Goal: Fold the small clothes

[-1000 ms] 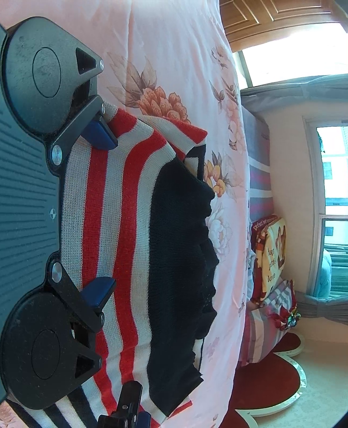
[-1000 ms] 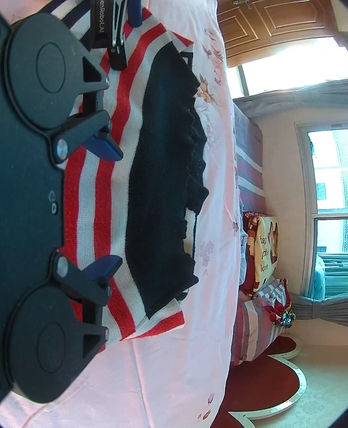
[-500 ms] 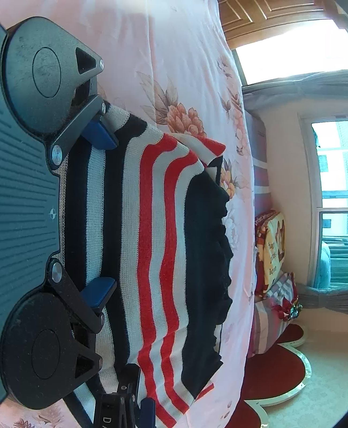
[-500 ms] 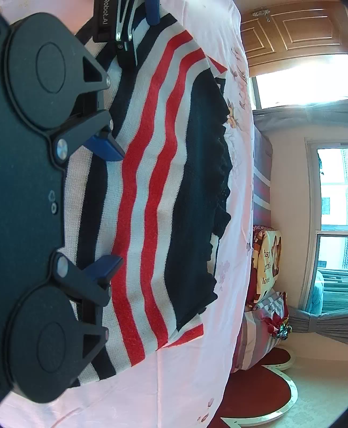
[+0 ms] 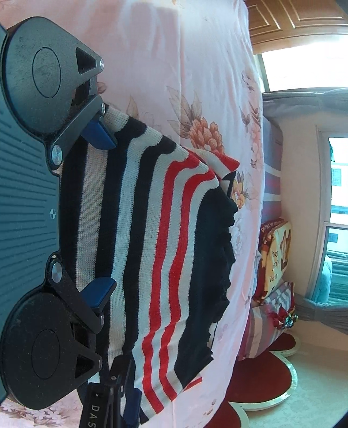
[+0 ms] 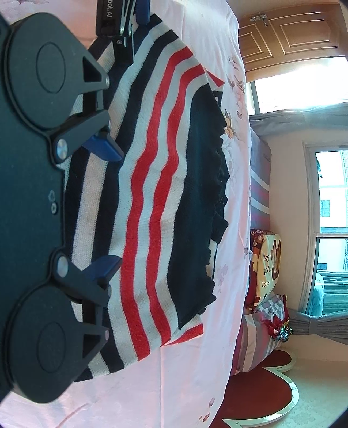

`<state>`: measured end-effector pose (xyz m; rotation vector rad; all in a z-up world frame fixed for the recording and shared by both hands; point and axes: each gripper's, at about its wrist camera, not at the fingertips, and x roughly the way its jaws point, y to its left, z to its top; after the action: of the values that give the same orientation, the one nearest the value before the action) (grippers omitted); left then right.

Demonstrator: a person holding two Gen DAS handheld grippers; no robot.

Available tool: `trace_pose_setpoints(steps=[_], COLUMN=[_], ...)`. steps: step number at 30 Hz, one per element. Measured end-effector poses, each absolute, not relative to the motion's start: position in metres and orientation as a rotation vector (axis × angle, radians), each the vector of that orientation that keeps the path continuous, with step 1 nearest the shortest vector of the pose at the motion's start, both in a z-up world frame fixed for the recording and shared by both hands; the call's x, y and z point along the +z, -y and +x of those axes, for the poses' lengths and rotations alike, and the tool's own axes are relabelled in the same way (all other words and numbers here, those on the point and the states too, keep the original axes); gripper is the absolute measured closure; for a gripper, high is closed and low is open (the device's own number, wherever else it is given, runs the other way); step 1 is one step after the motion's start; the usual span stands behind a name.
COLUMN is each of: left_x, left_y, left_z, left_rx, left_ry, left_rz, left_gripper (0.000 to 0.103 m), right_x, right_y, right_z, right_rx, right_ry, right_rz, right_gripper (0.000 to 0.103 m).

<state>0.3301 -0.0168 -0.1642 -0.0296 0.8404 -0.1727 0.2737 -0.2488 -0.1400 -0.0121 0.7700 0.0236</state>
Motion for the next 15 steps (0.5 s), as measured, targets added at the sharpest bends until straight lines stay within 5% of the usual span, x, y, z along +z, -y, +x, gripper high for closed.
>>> trace_pose_setpoints(steps=[15], left_x=[-0.194], left_y=[-0.034], left_z=[0.299], left_rx=[-0.165], left_ry=[-0.914], left_rz=[-0.540], left_gripper=[0.003], right_x=[-0.144], right_y=[0.254], right_z=[0.259], right_rx=[0.036], right_ry=[-0.790], right_rz=[0.005], right_gripper=[0.026])
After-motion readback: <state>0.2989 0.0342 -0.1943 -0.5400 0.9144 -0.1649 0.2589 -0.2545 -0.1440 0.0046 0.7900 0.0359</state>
